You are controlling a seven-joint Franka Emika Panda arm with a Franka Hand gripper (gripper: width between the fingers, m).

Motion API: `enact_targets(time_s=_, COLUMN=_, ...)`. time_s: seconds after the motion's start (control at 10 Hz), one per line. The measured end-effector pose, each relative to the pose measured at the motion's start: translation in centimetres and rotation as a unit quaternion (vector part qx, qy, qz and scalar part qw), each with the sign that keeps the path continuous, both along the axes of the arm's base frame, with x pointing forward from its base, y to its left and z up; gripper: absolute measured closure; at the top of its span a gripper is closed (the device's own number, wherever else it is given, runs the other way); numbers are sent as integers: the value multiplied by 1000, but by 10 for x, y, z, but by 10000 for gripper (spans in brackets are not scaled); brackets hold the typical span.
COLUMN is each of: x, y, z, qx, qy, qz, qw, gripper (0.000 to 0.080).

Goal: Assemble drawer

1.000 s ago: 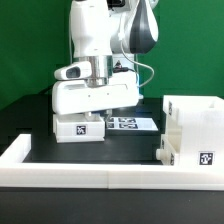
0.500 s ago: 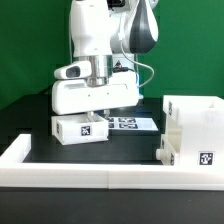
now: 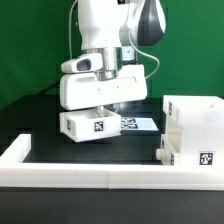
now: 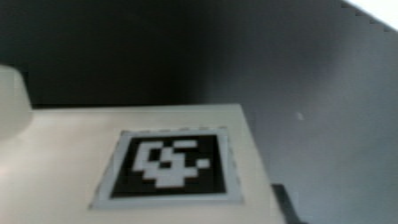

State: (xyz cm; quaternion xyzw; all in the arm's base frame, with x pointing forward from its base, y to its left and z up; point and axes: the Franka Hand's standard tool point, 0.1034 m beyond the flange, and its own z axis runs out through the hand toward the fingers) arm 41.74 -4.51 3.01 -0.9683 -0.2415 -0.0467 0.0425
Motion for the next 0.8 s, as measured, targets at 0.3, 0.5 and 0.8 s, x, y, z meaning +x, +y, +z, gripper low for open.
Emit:
enact_targets(time_s=0.3, x=31, y=14, z=7, qx=4, qy=28, qz=108, qw=994, gripper=758)
enact_targets(time_s=0.5, x=34, y=17, z=7, qx=2, qy=23, qz=124, qw=992, gripper=758)
enact_targets(time_s=0.8, x=32, y=6, z=4, qx=2, qy=19, qz=214, qw=977, gripper=758)
